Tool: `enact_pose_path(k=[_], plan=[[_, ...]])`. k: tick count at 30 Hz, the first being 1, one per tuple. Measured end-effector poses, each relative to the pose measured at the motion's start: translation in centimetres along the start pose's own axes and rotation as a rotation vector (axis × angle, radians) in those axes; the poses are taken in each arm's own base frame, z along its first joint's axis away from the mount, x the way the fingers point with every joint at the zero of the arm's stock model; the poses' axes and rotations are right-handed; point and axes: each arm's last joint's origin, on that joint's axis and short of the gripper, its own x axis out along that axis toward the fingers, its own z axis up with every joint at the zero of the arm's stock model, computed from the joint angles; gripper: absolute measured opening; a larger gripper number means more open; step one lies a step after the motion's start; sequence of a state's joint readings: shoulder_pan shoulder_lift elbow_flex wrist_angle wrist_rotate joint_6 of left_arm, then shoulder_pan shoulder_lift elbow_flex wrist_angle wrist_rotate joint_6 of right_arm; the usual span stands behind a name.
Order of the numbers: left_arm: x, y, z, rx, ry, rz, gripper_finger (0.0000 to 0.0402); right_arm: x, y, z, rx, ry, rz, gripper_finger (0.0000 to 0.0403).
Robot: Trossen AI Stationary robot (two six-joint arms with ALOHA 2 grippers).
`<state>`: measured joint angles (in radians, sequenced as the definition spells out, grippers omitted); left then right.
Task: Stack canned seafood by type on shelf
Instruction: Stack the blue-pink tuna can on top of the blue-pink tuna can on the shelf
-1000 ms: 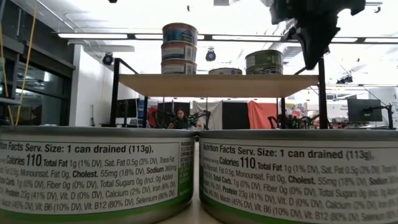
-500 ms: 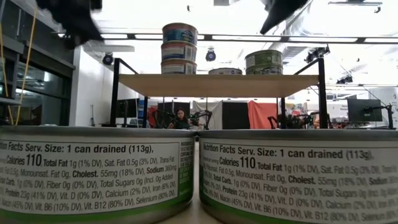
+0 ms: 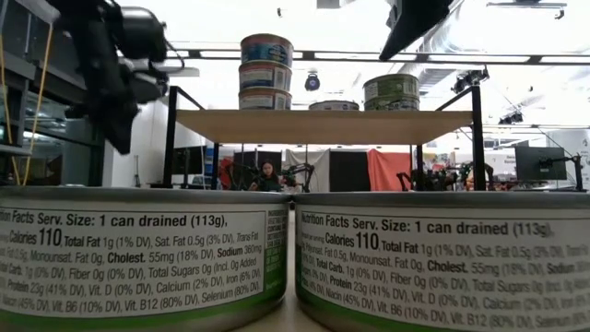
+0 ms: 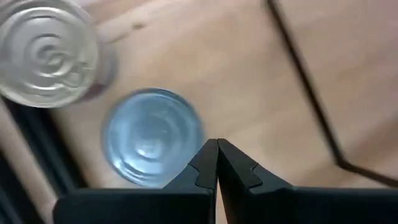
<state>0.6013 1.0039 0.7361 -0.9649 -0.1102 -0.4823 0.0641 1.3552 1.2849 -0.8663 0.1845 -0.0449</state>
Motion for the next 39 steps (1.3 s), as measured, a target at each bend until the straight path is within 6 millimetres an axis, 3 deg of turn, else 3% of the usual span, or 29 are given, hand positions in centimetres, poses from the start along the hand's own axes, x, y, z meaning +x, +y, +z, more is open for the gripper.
enact_pose_path(k=[8, 15, 21, 29, 39], plan=[[3.4, 2.9, 2.9, -0.147, -0.005, 0.295, 0.0000, 1.6, 1.1, -1.0, 0.007, 0.000, 0.092, 0.0000], [5.4, 3.0, 5.4, -0.164, -0.142, 0.341, 0.0000, 1.3, 2.7, -0.8, 0.008, -0.021, 0.128, 0.0000], [7.1, 4.3, 5.5, -0.087, -0.022, 0.403, 0.0000, 0.8, 4.7, -0.9, 0.021, -0.025, 0.171, 0.0000], [8.2, 4.0, 6.4, -0.078, 0.037, 0.421, 0.0000, 0.1, 6.9, -1.0, 0.037, -0.048, 0.143, 0.0000], [10.2, 3.0, 6.5, 0.087, 0.121, 0.506, 0.0000, -0.6, 8.8, -1.1, 0.058, -0.091, 0.143, 0.0000]])
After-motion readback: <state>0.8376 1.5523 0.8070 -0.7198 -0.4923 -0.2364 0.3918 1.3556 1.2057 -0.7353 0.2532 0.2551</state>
